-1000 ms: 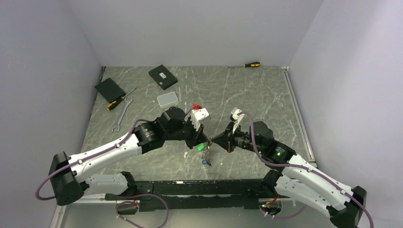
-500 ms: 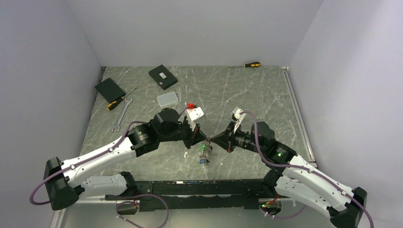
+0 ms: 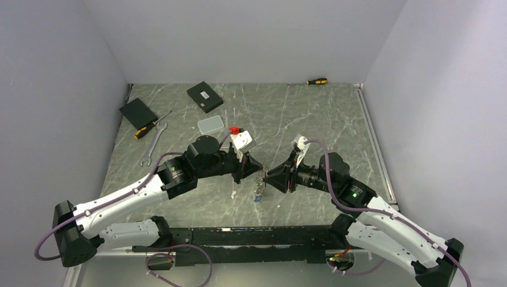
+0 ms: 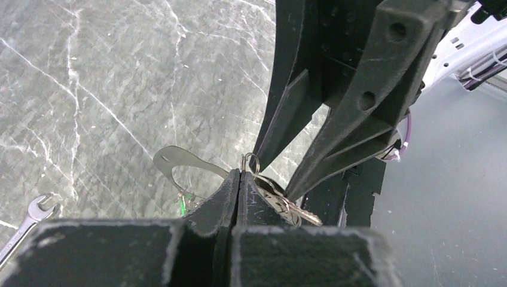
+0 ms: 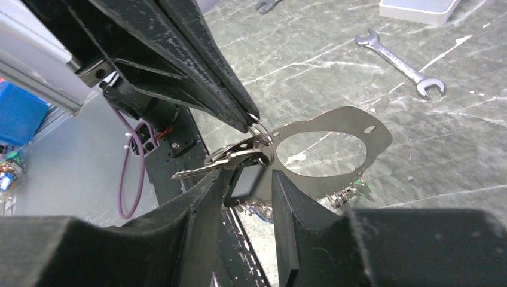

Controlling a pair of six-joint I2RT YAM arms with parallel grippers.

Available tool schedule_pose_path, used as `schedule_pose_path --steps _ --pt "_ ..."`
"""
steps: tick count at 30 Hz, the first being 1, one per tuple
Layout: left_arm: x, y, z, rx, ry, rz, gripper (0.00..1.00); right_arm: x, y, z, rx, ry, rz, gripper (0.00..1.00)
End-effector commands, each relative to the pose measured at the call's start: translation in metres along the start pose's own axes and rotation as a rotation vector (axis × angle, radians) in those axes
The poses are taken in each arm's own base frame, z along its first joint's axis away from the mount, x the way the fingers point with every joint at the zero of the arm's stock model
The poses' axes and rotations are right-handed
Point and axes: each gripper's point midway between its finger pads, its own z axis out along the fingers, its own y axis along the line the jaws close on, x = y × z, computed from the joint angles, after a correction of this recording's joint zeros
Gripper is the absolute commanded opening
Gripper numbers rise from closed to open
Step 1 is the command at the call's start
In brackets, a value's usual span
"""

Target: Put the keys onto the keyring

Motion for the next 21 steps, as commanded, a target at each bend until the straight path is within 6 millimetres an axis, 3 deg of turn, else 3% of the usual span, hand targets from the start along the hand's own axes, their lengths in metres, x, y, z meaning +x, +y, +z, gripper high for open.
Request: schedule_pose_path --steps 1,11,18,21 --pt "-0.043 -0.007 -0.007 0.016 -0.145 0.064 0.00 -0.028 0.017 -0.013 -0.044 -0.060 -0.072 0.42" --pt "-0.047 -0.012 -0.010 0.044 -0.132 0.102 0.00 -0.043 0.015 -0.031 -0.001 -0.093 -0.217 0.53" --pt "-0.044 -0.027 -0.012 0.132 -0.114 0.119 0.00 -0.057 0.025 -0.033 -0.073 -0.203 -0.425 0.49" --pt "-0.042 -0.031 -0.014 0.158 -0.101 0.129 0.00 -0.050 0.025 -0.031 -0.106 -0.232 -0.530 0.44"
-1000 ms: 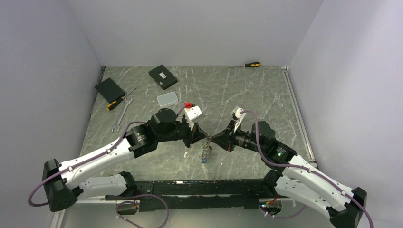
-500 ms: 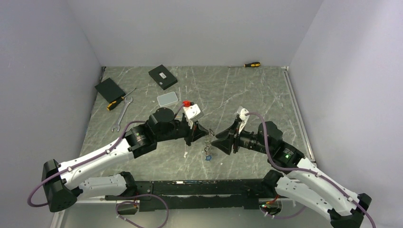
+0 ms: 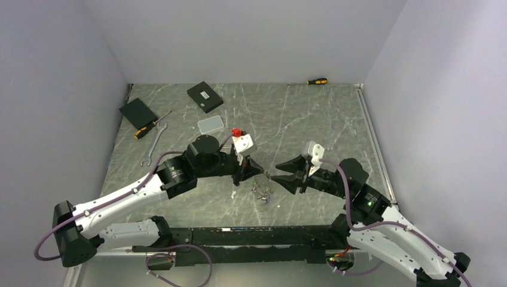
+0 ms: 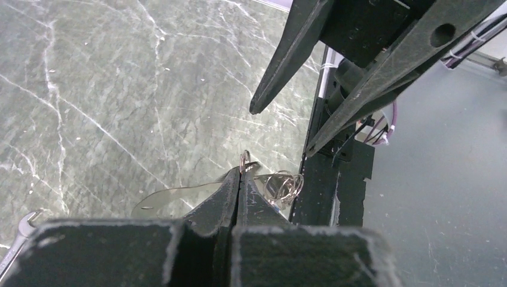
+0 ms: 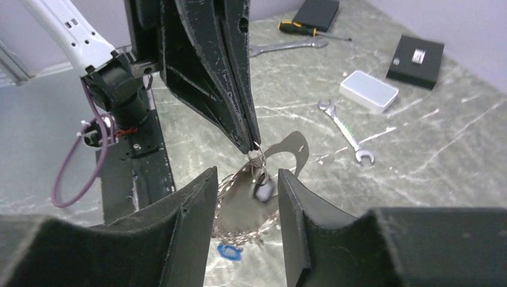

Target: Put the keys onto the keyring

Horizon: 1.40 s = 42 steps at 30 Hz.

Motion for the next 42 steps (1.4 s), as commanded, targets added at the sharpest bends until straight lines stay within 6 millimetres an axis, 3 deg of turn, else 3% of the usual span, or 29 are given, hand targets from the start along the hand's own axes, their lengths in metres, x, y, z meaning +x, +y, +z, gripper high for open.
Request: schedule_pose_path --steps 1,7,21,35,42 --pt "-0.043 -0.022 -0.011 0.098 -0.105 0.093 0.00 -0.011 0.004 0.002 -0.062 -0.121 -0.220 0.43" --pt "-0.037 -0.027 -0.010 0.135 -0.088 0.096 0.00 -0.008 0.001 0.007 -0.067 -0.111 -0.277 0.38" --pt "-0.032 -0.027 -0.008 0.142 -0.080 0.092 0.00 -0.004 0.017 0.012 -0.171 -0.100 -0.247 0.27" --pt "-0.029 -0.027 -0.006 0.152 -0.071 0.087 0.00 -0.012 0.024 0.013 -0.205 -0.112 -0.235 0.20" --pt "-0.028 -0.028 -0.006 0.153 -0.070 0.088 0.00 -0.017 0.026 0.013 -0.212 -0.125 -0.221 0.23"
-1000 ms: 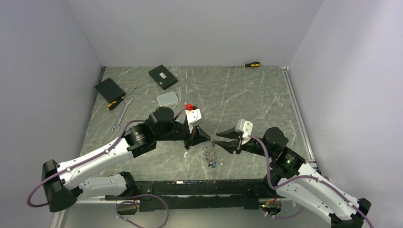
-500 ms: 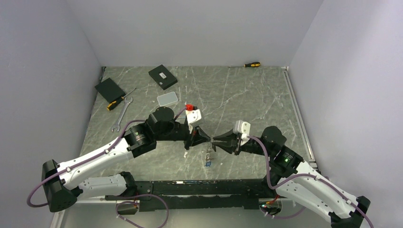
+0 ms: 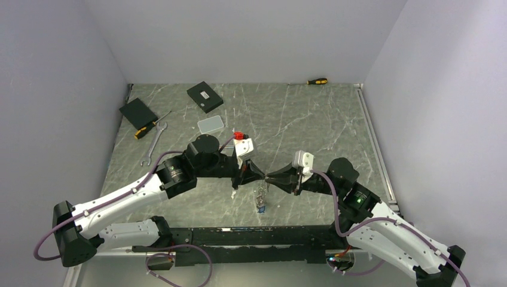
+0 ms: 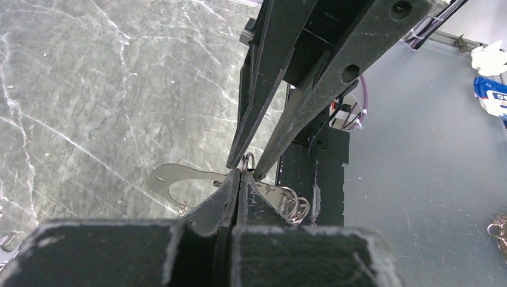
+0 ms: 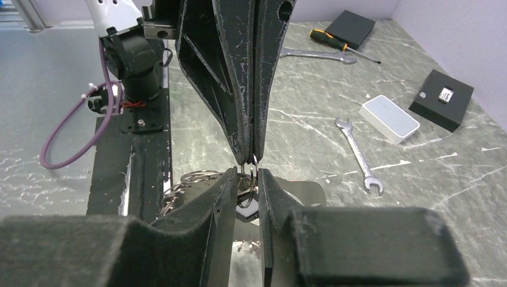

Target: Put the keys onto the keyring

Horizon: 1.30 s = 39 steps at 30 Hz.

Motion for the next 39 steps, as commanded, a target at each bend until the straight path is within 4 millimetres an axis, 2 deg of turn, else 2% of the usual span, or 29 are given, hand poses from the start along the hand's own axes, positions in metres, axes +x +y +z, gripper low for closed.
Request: schedule_pose_path --steps 1,11,15,18,23,30,35,39 --pt "-0.028 -0.006 -0.002 0.027 -0.083 0.067 0.00 -0.038 0.003 0.000 -0.026 -0.098 -0.037 0.23" --pt "-0.026 -0.006 -0.002 0.032 -0.079 0.068 0.00 -0.045 -0.003 0.001 0.009 -0.127 -0.013 0.23" --pt "-0.027 -0.007 -0.004 0.031 -0.083 0.071 0.00 -0.042 -0.003 0.001 0.006 -0.111 -0.010 0.21" --pt "-0.028 -0.007 -0.004 0.032 -0.085 0.071 0.00 -0.042 -0.002 0.001 0.001 -0.108 -0.011 0.14" --pt "-0.029 -0.009 -0.005 0.040 -0.090 0.072 0.00 -0.034 -0.003 0.003 0.003 -0.077 -0.010 0.13" --pt "-0.032 -0.012 -0.007 0.046 -0.106 0.078 0.00 -0.031 -0.007 0.003 0.024 -0.059 -0.006 0.19" --pt "-0.032 -0.012 -0.007 0.048 -0.108 0.078 0.00 -0.030 -0.013 0.001 0.061 -0.063 -0.009 0.18" --pt "-0.033 -0.013 -0.008 0.051 -0.112 0.081 0.00 -0.027 -0.014 0.001 0.068 -0.047 -0.001 0.25"
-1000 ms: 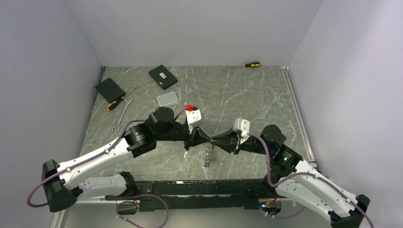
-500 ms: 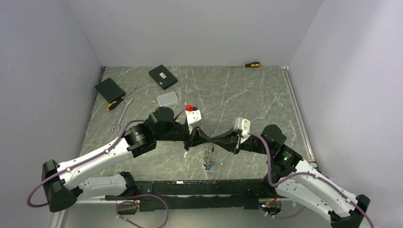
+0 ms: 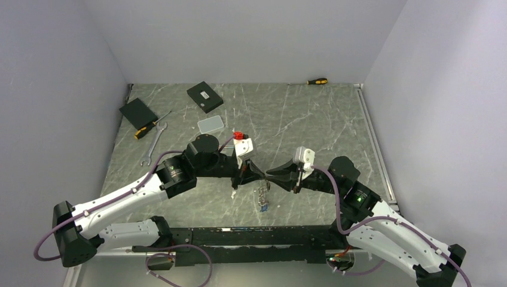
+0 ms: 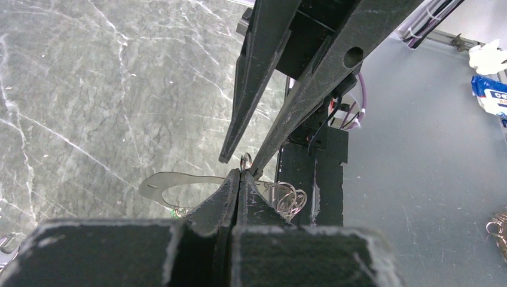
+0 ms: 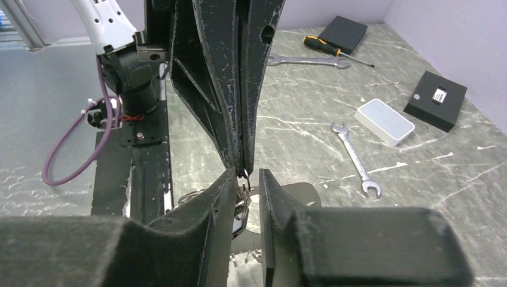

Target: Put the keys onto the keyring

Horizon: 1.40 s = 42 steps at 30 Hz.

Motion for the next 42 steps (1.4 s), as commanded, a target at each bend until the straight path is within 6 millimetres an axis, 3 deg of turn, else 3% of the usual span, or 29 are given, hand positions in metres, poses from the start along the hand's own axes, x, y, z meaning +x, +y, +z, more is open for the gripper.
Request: schedule_pose_path --steps 1,12,20,27,34,36,39,41,42 --pt "-0.033 -0.011 -0.008 0.040 -0.112 0.079 0.00 -0.017 -0.007 -0.001 0.037 -0.032 -0.030 0.26" --pt "-0.033 -0.013 -0.009 0.048 -0.117 0.079 0.00 -0.005 -0.017 -0.001 0.094 0.011 0.001 0.35" --pt "-0.032 -0.013 -0.008 0.049 -0.116 0.080 0.00 -0.004 -0.010 0.001 0.051 0.012 0.005 0.20" --pt "-0.030 -0.012 -0.007 0.045 -0.110 0.078 0.00 -0.008 0.000 0.001 -0.007 -0.010 -0.006 0.00" --pt "-0.027 -0.005 -0.008 0.005 -0.099 0.069 0.01 -0.012 0.001 -0.002 -0.001 0.007 0.015 0.00" --pt "-0.026 -0.003 -0.007 -0.007 -0.092 0.064 0.14 -0.012 -0.005 -0.003 0.038 0.020 0.037 0.00" --pt "-0.022 0.004 -0.006 -0.041 -0.080 0.041 0.53 -0.007 -0.019 -0.004 0.125 0.051 0.082 0.00" --pt "-0.021 0.005 -0.007 -0.053 -0.083 0.032 0.91 -0.006 -0.028 -0.004 0.177 0.083 0.109 0.00" --pt "-0.022 0.005 -0.008 -0.057 -0.087 0.030 0.99 -0.002 -0.035 -0.004 0.224 0.112 0.144 0.00"
